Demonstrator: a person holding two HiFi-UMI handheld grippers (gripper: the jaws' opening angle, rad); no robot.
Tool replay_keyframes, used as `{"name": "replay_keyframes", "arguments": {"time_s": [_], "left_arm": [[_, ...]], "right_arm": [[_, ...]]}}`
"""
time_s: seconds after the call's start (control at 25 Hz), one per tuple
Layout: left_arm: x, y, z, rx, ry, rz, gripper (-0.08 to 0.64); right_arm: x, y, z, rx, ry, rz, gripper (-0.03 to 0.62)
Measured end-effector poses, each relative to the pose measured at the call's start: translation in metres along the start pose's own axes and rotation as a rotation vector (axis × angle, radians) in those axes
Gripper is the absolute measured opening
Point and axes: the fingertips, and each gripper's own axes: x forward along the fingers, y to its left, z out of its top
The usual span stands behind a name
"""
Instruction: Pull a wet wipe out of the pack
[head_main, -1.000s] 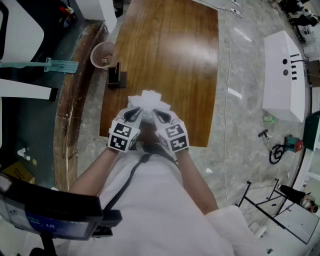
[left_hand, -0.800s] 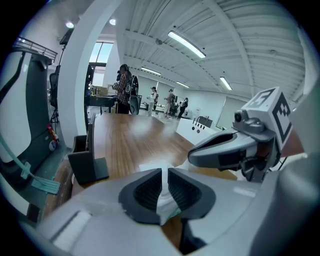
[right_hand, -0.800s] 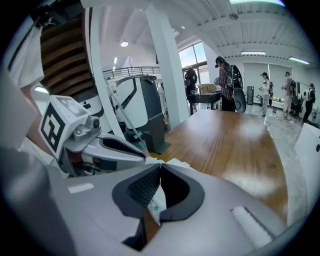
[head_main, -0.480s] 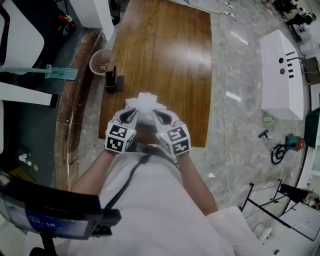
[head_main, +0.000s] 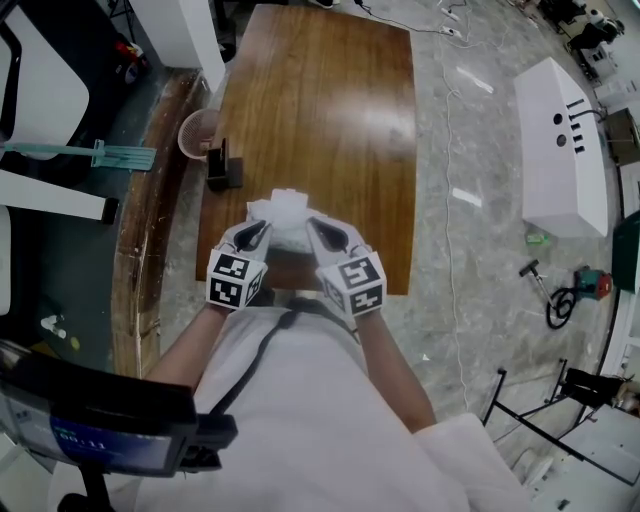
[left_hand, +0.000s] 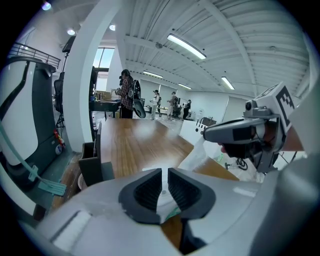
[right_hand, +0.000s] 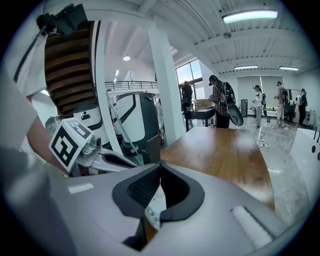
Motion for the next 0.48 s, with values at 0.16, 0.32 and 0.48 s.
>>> {"name": "replay_keyframes", "arguments": {"time_s": [0.16, 0.32, 0.48], "left_arm": [[0.0, -0.003, 0.004, 0.011, -0.003, 0.002, 0.046], [-0.001, -0.004, 0.007, 0.014, -0.007, 0.005, 0.046], [-0.003, -0.009, 0.016, 0.019, -0.028, 0.007, 0.046]], "right_arm": [[-0.008, -0.004, 0.008, 0.0, -0.032, -0.009, 0.011], [-0.015, -0.006, 0.018, 0.001, -0.065, -0.015, 0.011], [-0.025, -0.007, 0.029, -0.003, -0.1, -0.019, 0.011]]}}
